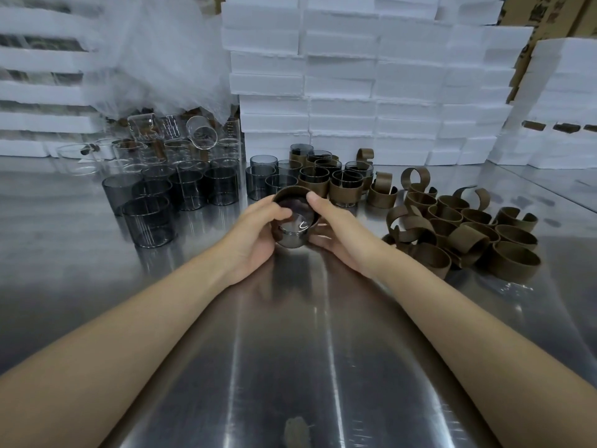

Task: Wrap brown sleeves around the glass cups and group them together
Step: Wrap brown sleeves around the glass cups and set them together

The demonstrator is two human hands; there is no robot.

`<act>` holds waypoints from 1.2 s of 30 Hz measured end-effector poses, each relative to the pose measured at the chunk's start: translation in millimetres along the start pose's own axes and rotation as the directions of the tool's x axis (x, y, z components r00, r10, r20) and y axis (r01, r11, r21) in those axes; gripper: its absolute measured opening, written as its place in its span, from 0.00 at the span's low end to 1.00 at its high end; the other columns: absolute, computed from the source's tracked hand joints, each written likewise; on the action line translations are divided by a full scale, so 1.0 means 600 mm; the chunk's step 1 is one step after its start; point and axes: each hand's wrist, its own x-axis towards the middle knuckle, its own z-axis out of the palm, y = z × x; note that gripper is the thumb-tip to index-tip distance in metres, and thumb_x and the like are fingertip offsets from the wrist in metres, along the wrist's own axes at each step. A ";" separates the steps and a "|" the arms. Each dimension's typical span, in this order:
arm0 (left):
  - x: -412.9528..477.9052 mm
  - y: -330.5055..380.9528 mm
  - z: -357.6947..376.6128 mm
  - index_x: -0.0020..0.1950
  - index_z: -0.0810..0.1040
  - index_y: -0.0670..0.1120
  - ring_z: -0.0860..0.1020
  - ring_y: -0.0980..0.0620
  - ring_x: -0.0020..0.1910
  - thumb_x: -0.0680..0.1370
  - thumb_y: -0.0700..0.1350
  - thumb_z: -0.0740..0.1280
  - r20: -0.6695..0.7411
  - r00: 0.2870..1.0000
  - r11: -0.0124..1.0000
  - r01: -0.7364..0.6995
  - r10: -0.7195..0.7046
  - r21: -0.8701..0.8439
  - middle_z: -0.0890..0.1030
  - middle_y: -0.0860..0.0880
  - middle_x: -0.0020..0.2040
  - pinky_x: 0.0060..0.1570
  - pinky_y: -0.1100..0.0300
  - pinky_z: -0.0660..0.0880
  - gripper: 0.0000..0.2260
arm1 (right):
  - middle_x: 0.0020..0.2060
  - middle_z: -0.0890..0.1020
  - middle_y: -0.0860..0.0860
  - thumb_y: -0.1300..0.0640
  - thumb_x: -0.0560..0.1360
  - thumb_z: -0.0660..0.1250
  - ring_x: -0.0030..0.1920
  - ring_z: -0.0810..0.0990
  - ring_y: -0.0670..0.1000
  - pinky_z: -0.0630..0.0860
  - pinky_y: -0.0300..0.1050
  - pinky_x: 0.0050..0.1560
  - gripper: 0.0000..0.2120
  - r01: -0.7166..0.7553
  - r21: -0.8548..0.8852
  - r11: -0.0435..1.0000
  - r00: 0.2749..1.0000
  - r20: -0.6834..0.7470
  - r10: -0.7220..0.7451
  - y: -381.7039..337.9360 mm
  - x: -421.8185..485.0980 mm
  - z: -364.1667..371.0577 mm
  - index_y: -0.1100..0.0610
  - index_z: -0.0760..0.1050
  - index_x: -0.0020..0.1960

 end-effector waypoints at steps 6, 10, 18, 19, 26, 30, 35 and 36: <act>0.004 0.000 -0.002 0.60 0.78 0.40 0.80 0.50 0.54 0.76 0.46 0.66 0.053 0.998 0.999 -0.026 0.027 -0.023 0.82 0.43 0.54 0.56 0.58 0.77 0.16 | 0.62 0.80 0.56 0.37 0.74 0.64 0.64 0.77 0.58 0.75 0.53 0.63 0.29 -0.052 0.307 0.950 0.993 0.118 0.016 0.002 0.001 -0.001 0.54 0.75 0.67; 0.005 0.002 -0.004 0.58 0.81 0.46 0.82 0.55 0.51 0.76 0.51 0.64 0.079 0.997 0.999 0.006 -0.003 -0.032 0.84 0.48 0.53 0.49 0.63 0.79 0.15 | 0.58 0.82 0.57 0.38 0.72 0.65 0.58 0.81 0.55 0.78 0.49 0.59 0.29 -0.096 0.433 0.896 0.995 0.070 0.073 0.000 0.004 -0.002 0.56 0.77 0.64; 0.005 0.003 0.007 0.67 0.75 0.40 0.81 0.51 0.55 0.73 0.50 0.66 -0.002 0.998 0.991 0.069 -0.070 -0.117 0.82 0.45 0.59 0.53 0.60 0.79 0.24 | 0.61 0.80 0.58 0.49 0.79 0.63 0.59 0.81 0.56 0.80 0.49 0.55 0.21 -0.079 0.598 0.798 0.992 -0.032 0.122 -0.009 0.002 0.001 0.61 0.75 0.66; 0.006 0.003 0.007 0.66 0.76 0.40 0.81 0.52 0.53 0.73 0.50 0.66 -0.007 0.997 0.988 0.078 -0.079 -0.131 0.82 0.44 0.58 0.52 0.60 0.79 0.25 | 0.60 0.81 0.58 0.50 0.79 0.63 0.57 0.81 0.56 0.81 0.49 0.54 0.20 -0.079 0.632 0.771 0.991 -0.031 0.128 -0.010 0.002 0.001 0.61 0.75 0.66; 0.010 0.001 0.009 0.59 0.78 0.39 0.84 0.53 0.48 0.70 0.49 0.68 -0.031 0.995 0.969 0.087 -0.097 -0.229 0.85 0.44 0.52 0.50 0.61 0.81 0.21 | 0.53 0.84 0.57 0.53 0.81 0.60 0.48 0.85 0.56 0.83 0.50 0.45 0.12 -0.079 0.765 0.639 0.988 -0.024 0.149 -0.009 0.006 0.003 0.56 0.80 0.55; 0.010 0.000 0.007 0.57 0.79 0.40 0.84 0.52 0.51 0.70 0.49 0.67 -0.003 0.999 0.976 0.043 -0.044 -0.213 0.85 0.45 0.51 0.50 0.62 0.80 0.19 | 0.52 0.85 0.58 0.53 0.81 0.59 0.48 0.85 0.56 0.83 0.49 0.42 0.13 -0.058 0.777 0.627 0.994 -0.015 0.111 -0.006 0.009 0.003 0.56 0.80 0.55; -0.001 -0.010 0.011 0.63 0.76 0.39 0.79 0.49 0.62 0.73 0.53 0.65 0.050 0.998 0.997 0.036 -0.039 0.065 0.82 0.43 0.60 0.61 0.61 0.76 0.25 | 0.50 0.85 0.56 0.53 0.78 0.61 0.49 0.84 0.54 0.81 0.48 0.49 0.14 0.018 0.701 0.713 0.999 -0.042 0.016 -0.005 0.010 -0.008 0.57 0.78 0.59; -0.002 -0.012 0.013 0.62 0.77 0.40 0.80 0.49 0.61 0.73 0.53 0.65 0.054 0.997 0.990 0.053 -0.061 0.134 0.82 0.43 0.60 0.60 0.61 0.76 0.23 | 0.47 0.85 0.55 0.53 0.75 0.63 0.47 0.85 0.53 0.81 0.46 0.46 0.14 0.040 0.670 0.741 0.998 -0.062 0.003 -0.006 0.009 -0.013 0.56 0.78 0.58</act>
